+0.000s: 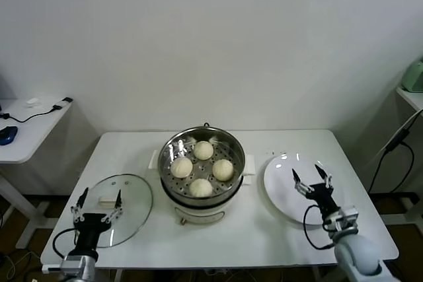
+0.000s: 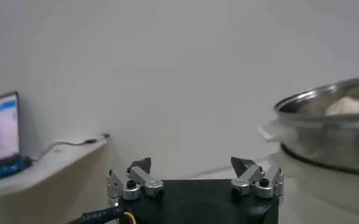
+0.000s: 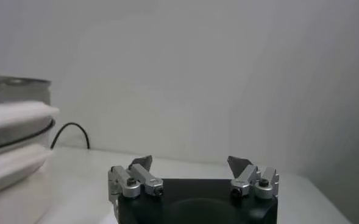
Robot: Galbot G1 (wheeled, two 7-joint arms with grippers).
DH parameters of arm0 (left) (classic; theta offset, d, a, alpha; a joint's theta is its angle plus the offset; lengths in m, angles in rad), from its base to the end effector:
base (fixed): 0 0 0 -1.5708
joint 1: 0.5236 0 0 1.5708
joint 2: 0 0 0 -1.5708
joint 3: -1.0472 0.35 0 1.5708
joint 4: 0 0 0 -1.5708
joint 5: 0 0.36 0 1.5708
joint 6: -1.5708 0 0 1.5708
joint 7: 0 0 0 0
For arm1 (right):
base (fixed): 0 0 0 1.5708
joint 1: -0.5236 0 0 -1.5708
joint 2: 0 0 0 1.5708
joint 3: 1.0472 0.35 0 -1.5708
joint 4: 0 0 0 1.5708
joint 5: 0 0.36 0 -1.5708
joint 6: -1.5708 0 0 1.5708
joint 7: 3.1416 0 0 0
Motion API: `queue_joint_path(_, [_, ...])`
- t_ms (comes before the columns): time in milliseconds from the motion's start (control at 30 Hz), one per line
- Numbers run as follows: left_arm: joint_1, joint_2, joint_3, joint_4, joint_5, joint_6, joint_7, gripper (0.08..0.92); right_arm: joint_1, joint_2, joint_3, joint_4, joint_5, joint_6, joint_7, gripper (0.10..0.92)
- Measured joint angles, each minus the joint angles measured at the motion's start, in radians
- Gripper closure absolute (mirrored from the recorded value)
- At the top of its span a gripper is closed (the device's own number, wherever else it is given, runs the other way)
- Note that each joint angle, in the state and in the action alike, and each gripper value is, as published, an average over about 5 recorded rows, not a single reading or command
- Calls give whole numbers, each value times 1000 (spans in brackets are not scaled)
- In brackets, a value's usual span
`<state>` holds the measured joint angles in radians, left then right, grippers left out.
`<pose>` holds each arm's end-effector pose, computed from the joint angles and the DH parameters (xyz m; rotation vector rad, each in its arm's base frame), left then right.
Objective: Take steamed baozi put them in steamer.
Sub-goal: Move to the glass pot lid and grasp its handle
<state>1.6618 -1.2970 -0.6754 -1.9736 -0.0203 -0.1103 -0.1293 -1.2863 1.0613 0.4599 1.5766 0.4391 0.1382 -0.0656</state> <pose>0.1593 0.1047 -0.3420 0.1731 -3.0425 -0.4547 0.2745 -0.1497 -0.3910 0.2066 -3.0069 0.0811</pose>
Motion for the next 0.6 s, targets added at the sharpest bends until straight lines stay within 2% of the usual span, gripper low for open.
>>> queue_joint_path(267, [-24, 39, -27, 108, 371, -73, -141, 177, -80, 90, 46, 18, -56, 11, 26, 203])
queue_joint_path(600, [-49, 61, -13, 283, 879, -56, -277, 177, -101, 148, 61, 12, -100, -11, 47, 203])
